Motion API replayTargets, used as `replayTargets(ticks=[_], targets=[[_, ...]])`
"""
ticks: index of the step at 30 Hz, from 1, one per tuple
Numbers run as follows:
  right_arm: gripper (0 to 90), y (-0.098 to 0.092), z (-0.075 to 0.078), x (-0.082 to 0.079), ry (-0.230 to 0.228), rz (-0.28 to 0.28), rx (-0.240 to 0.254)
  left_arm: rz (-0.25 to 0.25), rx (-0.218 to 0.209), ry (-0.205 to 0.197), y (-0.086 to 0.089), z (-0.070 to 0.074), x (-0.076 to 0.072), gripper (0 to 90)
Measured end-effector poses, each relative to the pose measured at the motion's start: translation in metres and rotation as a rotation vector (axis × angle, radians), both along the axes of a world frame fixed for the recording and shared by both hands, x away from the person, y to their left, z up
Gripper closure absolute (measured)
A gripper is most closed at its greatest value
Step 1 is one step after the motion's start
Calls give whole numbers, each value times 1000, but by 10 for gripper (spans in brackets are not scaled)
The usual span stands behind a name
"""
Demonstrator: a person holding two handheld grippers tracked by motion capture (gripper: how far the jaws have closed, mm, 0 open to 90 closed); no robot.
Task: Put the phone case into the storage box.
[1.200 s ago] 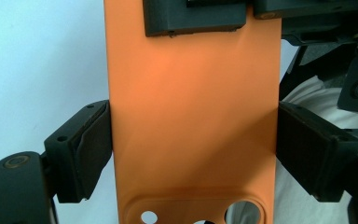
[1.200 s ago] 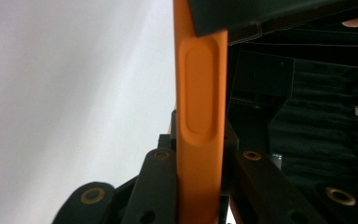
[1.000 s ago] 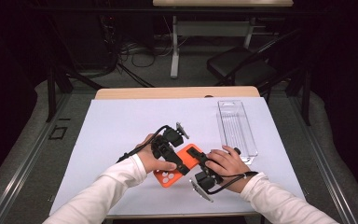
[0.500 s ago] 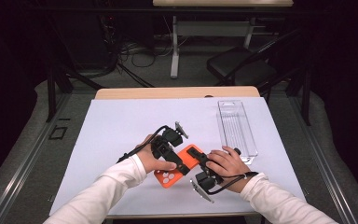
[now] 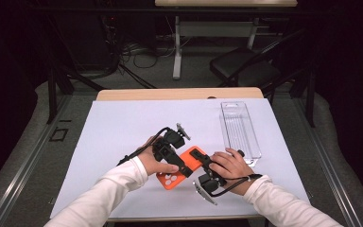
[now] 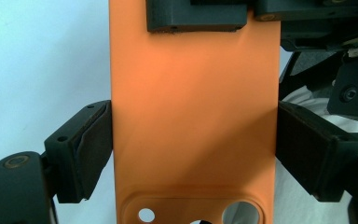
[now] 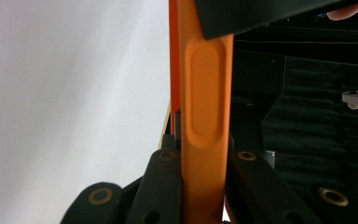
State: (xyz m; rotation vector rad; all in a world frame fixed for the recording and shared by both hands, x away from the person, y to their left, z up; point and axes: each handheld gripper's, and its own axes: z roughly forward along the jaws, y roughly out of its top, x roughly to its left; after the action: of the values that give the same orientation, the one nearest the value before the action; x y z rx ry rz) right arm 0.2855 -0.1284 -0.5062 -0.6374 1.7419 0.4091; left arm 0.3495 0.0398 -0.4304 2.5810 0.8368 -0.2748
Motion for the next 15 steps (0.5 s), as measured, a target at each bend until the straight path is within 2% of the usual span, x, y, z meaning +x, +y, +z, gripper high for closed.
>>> replayTargets(ticks=[3, 6, 8, 15], targets=[[869, 0, 0, 1, 2, 1, -5, -2, -1, -10, 0, 0, 0, 148], [868, 1, 0, 2, 1, 3, -17, 11, -19, -2, 0, 2, -1, 113], [868, 0, -1, 2, 6, 0, -16, 3, -14, -17, 0, 3, -1, 97], [868, -1, 0, 3, 9, -4, -20, 12, -17, -24, 4, 6, -3, 95]])
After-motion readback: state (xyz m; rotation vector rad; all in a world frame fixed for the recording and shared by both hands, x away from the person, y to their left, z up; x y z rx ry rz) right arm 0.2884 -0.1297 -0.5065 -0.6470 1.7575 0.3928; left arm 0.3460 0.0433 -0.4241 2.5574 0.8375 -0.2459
